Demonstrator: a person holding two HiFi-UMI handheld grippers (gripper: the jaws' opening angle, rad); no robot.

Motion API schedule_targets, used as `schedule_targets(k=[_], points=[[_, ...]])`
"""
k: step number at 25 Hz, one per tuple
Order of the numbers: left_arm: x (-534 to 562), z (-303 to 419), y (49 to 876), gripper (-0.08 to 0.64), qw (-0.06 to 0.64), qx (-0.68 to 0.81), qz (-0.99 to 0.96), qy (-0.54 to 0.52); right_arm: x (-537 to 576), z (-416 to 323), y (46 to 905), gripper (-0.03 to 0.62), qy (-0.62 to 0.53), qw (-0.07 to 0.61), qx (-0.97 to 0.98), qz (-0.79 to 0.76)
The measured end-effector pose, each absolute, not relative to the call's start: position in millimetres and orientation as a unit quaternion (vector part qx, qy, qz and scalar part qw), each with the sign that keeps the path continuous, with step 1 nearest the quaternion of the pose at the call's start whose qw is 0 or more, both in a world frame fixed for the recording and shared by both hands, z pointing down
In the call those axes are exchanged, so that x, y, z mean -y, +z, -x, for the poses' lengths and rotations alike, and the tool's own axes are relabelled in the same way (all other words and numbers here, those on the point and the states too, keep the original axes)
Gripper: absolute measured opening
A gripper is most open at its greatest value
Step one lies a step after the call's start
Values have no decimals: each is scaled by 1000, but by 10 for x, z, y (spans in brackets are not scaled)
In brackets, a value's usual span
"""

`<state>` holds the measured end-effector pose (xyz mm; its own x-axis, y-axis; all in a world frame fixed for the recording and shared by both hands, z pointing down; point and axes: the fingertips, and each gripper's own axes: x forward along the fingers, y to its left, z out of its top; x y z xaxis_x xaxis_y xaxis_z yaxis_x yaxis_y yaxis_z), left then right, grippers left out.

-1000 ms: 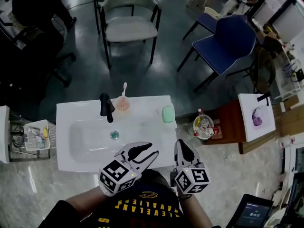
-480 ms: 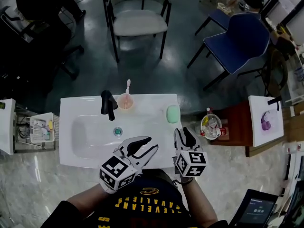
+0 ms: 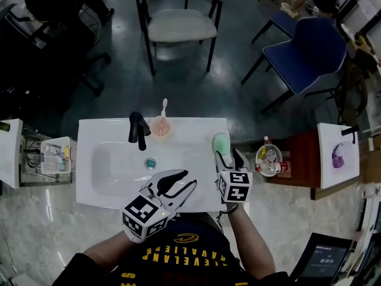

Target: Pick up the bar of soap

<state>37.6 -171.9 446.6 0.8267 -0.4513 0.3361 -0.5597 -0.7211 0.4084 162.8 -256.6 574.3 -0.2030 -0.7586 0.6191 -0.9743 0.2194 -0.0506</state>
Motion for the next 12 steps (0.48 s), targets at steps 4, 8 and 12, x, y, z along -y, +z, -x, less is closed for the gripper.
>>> schedule_targets(k=[4,8,12], points=[[1750,-350,4481,141,257,282,-918,107,2719,-1628,5892,252,216,269,739,-579],[1769,-351,4493,141,259,287,-916,107,2821,-1651,6040,256,215,296,731,-576],[1790,-333,4509,141,262,292,-914,106,2868,-1643,6157,261,221,309,727,-572]])
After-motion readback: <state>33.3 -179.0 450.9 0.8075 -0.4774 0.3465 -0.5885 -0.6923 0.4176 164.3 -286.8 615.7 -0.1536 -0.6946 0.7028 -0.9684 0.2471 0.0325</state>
